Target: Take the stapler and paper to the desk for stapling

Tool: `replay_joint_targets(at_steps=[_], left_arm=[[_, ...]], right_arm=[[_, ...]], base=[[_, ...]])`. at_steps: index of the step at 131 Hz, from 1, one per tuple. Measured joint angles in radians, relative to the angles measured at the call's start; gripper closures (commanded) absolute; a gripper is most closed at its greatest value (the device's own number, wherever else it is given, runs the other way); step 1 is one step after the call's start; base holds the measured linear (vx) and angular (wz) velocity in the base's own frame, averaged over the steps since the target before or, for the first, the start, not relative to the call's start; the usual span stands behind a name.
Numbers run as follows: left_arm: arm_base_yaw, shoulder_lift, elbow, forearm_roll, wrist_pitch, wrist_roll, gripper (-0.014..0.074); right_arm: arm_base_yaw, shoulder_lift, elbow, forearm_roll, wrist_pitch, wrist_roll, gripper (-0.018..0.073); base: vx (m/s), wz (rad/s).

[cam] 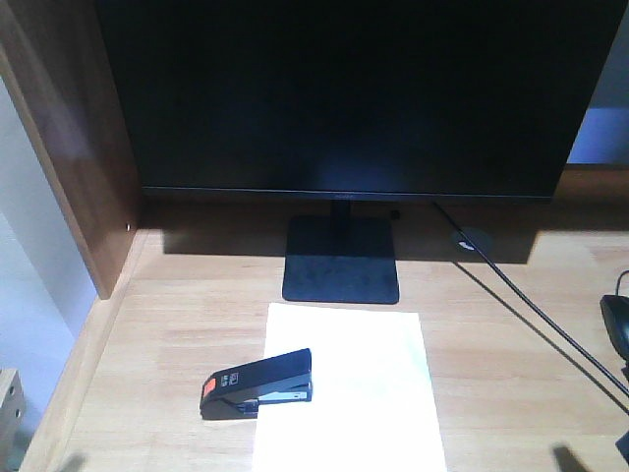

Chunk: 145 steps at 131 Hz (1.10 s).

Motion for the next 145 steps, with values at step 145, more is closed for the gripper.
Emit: replay_joint_targets(at_steps=[145], left_arm=[[0.312,-0.335,0.341,-0.005,0.068,-0.006,0.0603]], right_arm=[[0.000,0.000,0.000,0.000,0.000,0.000,0.0569]], base=[[0.00,0.00]])
